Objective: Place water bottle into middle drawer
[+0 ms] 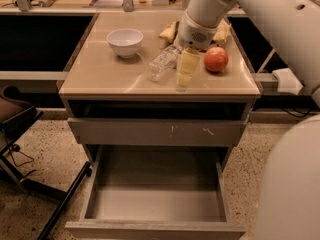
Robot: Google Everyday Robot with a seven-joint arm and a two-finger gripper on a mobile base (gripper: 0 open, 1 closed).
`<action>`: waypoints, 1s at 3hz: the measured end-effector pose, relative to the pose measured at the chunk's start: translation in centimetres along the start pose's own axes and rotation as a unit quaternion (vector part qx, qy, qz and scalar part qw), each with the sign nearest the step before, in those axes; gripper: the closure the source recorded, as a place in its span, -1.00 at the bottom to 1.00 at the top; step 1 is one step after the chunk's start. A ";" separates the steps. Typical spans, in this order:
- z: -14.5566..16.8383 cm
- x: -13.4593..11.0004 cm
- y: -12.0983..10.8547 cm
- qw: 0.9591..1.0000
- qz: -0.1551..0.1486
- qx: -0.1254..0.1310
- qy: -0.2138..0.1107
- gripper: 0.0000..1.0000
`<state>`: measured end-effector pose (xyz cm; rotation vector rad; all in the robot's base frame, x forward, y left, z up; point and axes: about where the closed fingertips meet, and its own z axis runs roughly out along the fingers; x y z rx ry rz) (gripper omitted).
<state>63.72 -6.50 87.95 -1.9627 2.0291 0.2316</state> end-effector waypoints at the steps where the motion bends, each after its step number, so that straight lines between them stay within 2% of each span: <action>1: 0.2 -2.1 -1.8 0.999 -0.012 0.021 -0.022 -1.00; 2: 0.3 -2.2 -1.8 0.999 -0.012 0.021 -0.022 -1.00; 3: 0.4 -4.1 -4.0 0.998 -0.041 0.041 -0.014 -1.00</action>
Offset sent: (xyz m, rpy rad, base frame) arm 0.0151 0.0169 0.0047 0.0324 -0.0382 0.0117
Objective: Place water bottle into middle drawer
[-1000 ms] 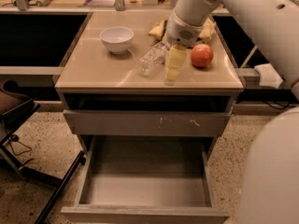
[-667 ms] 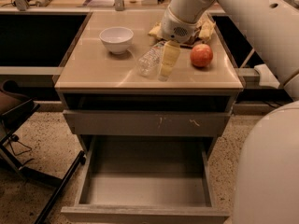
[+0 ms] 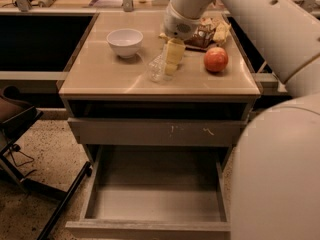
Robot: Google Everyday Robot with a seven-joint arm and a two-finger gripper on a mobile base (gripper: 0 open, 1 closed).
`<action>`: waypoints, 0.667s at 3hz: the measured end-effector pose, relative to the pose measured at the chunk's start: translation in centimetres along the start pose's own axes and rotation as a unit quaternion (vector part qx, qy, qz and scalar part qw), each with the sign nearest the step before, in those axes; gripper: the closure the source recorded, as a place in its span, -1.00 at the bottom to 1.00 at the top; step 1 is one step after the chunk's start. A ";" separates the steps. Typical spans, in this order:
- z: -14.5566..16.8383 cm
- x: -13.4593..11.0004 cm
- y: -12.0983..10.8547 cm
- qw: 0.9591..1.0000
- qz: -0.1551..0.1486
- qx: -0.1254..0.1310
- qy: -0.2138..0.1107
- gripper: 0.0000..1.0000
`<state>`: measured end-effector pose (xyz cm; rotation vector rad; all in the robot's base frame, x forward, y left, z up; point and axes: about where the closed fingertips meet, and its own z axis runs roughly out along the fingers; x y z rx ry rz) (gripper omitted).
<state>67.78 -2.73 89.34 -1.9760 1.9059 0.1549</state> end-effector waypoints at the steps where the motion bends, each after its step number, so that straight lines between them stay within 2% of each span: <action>1: 1.1 -3.5 -4.8 0.999 -0.041 0.034 -0.009 -1.00; 2: 1.2 -3.5 -4.8 0.999 -0.041 0.033 -0.009 -1.00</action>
Offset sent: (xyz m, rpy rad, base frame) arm 0.0334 0.0269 0.0024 -0.0088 -0.0578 0.0481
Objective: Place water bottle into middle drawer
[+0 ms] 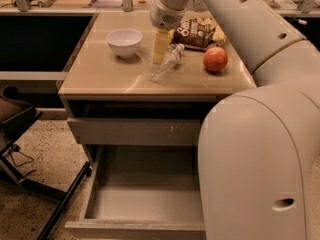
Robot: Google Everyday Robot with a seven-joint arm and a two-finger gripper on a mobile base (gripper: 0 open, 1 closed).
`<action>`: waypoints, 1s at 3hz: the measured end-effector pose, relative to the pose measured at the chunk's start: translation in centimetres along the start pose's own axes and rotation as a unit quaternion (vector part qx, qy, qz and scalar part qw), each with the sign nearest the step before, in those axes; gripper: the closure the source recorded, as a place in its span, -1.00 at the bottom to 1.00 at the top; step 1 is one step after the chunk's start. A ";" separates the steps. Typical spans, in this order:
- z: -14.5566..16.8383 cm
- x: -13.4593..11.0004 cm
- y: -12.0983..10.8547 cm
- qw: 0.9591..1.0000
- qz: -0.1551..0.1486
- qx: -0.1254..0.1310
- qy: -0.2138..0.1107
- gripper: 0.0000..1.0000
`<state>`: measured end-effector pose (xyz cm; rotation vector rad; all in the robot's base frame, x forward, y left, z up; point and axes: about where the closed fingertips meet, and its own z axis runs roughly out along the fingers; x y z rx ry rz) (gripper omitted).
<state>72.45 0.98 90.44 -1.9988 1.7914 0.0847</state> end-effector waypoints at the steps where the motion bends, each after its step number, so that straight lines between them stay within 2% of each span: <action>1: 0.2 3.2 1.1 0.999 0.027 -0.019 -0.003 -1.00; 2: 1.8 5.9 1.4 0.998 0.046 -0.039 -0.014 -1.00; 3: 3.9 6.3 1.1 0.997 0.038 -0.056 -0.028 -1.00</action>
Offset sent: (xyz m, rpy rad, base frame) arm 0.0055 -0.0814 -0.0620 0.0604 0.1787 -0.0703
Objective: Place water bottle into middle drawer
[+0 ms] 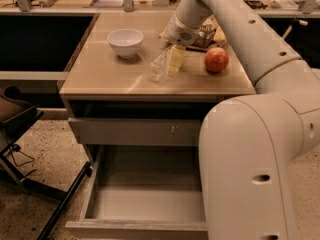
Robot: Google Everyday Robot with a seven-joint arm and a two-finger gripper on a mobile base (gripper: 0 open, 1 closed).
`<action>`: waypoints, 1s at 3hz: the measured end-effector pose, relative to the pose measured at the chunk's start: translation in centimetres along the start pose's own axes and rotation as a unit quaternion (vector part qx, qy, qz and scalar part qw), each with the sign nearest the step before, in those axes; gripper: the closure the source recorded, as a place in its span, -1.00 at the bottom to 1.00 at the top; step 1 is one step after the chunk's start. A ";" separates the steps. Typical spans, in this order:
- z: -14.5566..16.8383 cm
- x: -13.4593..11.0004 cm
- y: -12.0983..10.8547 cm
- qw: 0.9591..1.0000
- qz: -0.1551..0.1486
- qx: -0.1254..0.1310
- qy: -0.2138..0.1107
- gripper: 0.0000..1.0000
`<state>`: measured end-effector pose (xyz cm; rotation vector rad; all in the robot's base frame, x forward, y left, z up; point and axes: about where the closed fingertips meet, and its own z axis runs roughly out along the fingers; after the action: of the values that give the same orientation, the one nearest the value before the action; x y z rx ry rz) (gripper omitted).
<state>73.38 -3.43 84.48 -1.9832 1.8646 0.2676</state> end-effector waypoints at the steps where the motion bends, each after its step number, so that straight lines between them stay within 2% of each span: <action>1: 1.2 -1.9 -1.0 0.999 -0.034 -0.006 -0.010 -1.00; 2: 1.4 -2.0 -1.4 0.999 -0.033 0.001 -0.013 -1.00; 3: 1.6 -2.2 -1.6 0.999 -0.033 0.002 -0.014 -0.63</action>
Offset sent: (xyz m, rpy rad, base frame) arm 0.0082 0.0188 -0.0014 0.0085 -0.0131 0.0576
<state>75.00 -0.74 84.15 -2.0229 1.7763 0.2707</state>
